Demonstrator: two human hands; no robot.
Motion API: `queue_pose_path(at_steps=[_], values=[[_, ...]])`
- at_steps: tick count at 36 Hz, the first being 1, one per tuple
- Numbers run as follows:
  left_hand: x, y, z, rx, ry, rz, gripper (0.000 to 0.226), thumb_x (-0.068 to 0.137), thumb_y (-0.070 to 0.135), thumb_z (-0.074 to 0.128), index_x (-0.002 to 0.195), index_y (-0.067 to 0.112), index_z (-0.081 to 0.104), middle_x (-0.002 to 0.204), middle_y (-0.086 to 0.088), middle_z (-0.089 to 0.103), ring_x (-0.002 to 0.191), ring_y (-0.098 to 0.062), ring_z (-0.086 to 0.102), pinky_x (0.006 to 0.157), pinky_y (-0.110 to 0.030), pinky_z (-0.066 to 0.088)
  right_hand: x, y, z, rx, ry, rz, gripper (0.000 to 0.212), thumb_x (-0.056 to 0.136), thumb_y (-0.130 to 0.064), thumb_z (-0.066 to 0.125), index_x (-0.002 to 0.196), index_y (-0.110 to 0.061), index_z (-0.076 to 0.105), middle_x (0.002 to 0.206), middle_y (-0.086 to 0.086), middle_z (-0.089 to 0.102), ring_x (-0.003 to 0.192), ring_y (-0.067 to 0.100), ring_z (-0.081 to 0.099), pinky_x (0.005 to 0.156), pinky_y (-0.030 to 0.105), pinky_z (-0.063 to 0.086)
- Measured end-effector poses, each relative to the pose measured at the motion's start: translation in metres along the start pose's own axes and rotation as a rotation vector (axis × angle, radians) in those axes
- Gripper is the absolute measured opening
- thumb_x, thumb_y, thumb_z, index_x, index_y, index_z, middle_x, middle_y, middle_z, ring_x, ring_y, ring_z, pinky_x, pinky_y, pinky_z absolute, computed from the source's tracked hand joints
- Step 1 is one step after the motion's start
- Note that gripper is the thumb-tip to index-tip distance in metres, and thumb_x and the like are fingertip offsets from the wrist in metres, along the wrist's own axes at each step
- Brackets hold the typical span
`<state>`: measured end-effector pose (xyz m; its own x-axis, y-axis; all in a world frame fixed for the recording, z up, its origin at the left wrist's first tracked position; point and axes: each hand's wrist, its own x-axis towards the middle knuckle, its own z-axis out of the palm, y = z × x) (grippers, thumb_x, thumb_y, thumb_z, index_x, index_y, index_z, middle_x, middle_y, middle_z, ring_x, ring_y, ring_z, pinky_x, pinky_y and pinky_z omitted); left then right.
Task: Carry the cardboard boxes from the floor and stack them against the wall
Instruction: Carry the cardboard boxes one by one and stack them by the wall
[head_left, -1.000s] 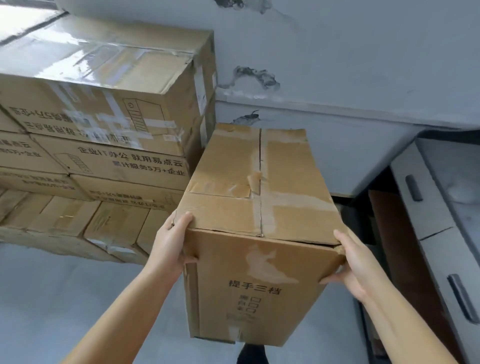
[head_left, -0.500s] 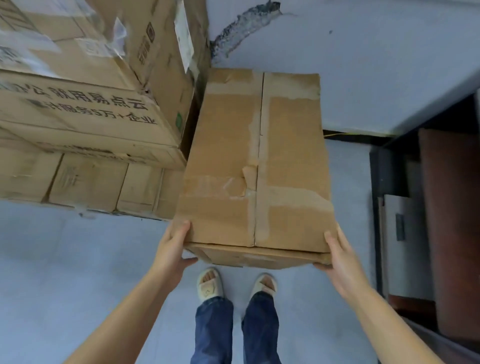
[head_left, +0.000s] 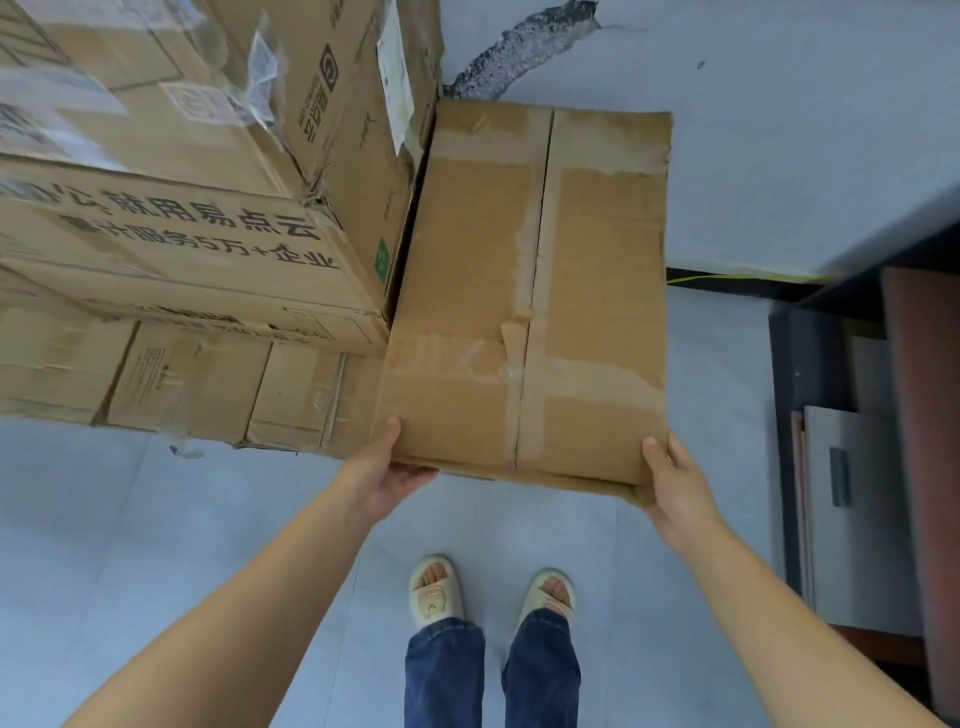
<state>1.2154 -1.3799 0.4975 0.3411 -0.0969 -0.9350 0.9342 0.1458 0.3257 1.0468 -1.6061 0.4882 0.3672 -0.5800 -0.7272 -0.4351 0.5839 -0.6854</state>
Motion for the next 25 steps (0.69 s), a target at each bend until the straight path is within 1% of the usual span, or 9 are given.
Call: queue_pose_path(at_steps=[2, 7, 9, 11, 14, 19, 22, 23, 25], values=[[0.010, 0.016, 0.014, 0.006, 0.002, 0.031, 0.046, 0.101, 0.023, 0.043, 0.141, 0.005, 0.031, 0.144, -0.020, 0.039, 0.130, -0.039, 0.041, 0.103, -0.057, 0.038, 0.013, -0.008, 0.012, -0.020, 0.016, -0.053, 0.035, 0.103, -0.013, 0.036, 0.135, -0.024, 0.048, 0.121, -0.001, 0.057, 0.097, 0.015, 0.057, 0.057, 0.026, 0.055], [0.028, 0.035, 0.035, 0.102, 0.046, 0.099, 0.046, 0.101, 0.026, 0.042, 0.140, 0.005, 0.031, 0.138, -0.024, 0.041, 0.123, -0.044, 0.047, 0.100, -0.058, 0.042, 0.039, -0.019, 0.028, -0.095, 0.074, -0.137, 0.036, 0.103, -0.019, 0.036, 0.136, -0.028, 0.046, 0.127, -0.003, 0.056, 0.111, 0.020, 0.054, 0.079, 0.038, 0.052], [0.031, 0.027, 0.030, 0.141, 0.064, 0.104, 0.046, 0.102, 0.027, 0.040, 0.141, 0.006, 0.030, 0.137, -0.022, 0.042, 0.121, -0.043, 0.049, 0.097, -0.056, 0.045, 0.039, -0.012, 0.023, -0.147, 0.068, -0.130, 0.037, 0.103, -0.019, 0.036, 0.138, -0.027, 0.045, 0.126, -0.003, 0.054, 0.109, 0.019, 0.053, 0.073, 0.034, 0.052], [0.032, 0.016, 0.021, 0.189, 0.078, 0.100, 0.046, 0.101, 0.030, 0.041, 0.141, 0.008, 0.031, 0.138, -0.018, 0.044, 0.115, -0.037, 0.053, 0.087, -0.052, 0.049, 0.036, -0.002, 0.016, -0.193, 0.046, -0.110, 0.034, 0.103, -0.017, 0.037, 0.133, -0.029, 0.047, 0.125, -0.002, 0.055, 0.109, 0.018, 0.052, 0.069, 0.031, 0.050], [0.031, 0.007, 0.012, 0.247, 0.109, 0.128, 0.047, 0.099, 0.033, 0.044, 0.138, 0.009, 0.035, 0.133, -0.015, 0.048, 0.106, -0.030, 0.055, 0.081, -0.051, 0.051, 0.034, 0.005, 0.010, -0.212, 0.049, -0.086, 0.028, 0.102, -0.018, 0.040, 0.124, -0.033, 0.050, 0.123, -0.002, 0.057, 0.111, 0.019, 0.054, 0.074, 0.033, 0.051], [0.017, 0.013, 0.011, 0.296, 0.107, 0.115, 0.043, 0.100, 0.026, 0.044, 0.137, 0.007, 0.035, 0.127, -0.016, 0.049, 0.105, -0.028, 0.053, 0.080, -0.050, 0.050, 0.031, -0.008, 0.008, -0.311, 0.007, -0.039, 0.032, 0.102, -0.017, 0.041, 0.132, -0.021, 0.050, 0.123, 0.001, 0.057, 0.109, 0.022, 0.055, 0.078, 0.035, 0.050], [-0.007, 0.018, 0.007, 0.423, 0.133, 0.153, 0.035, 0.101, 0.022, 0.043, 0.134, 0.011, 0.040, 0.118, -0.012, 0.050, 0.112, -0.026, 0.053, 0.088, -0.048, 0.049, 0.011, -0.022, 0.008, -0.407, -0.019, -0.056, 0.039, 0.101, -0.018, 0.043, 0.140, -0.018, 0.042, 0.132, 0.003, 0.052, 0.115, 0.024, 0.052, 0.092, 0.038, 0.047], [-0.017, 0.019, 0.005, 0.455, 0.136, 0.173, 0.031, 0.101, 0.021, 0.043, 0.130, 0.012, 0.043, 0.115, -0.011, 0.051, 0.110, -0.025, 0.054, 0.089, -0.046, 0.049, -0.001, -0.029, 0.008, -0.435, -0.022, -0.076, 0.043, 0.101, -0.017, 0.044, 0.143, -0.015, 0.037, 0.132, 0.003, 0.050, 0.114, 0.022, 0.050, 0.093, 0.037, 0.044], [-0.044, 0.021, 0.000, 0.515, 0.121, 0.226, 0.019, 0.099, 0.018, 0.045, 0.118, 0.013, 0.046, 0.098, -0.007, 0.053, 0.093, -0.019, 0.054, 0.085, -0.040, 0.049, -0.030, -0.042, 0.006, -0.472, -0.054, -0.131, 0.047, 0.100, -0.016, 0.045, 0.145, -0.011, 0.033, 0.133, 0.004, 0.046, 0.113, 0.017, 0.046, 0.095, 0.034, 0.040]])
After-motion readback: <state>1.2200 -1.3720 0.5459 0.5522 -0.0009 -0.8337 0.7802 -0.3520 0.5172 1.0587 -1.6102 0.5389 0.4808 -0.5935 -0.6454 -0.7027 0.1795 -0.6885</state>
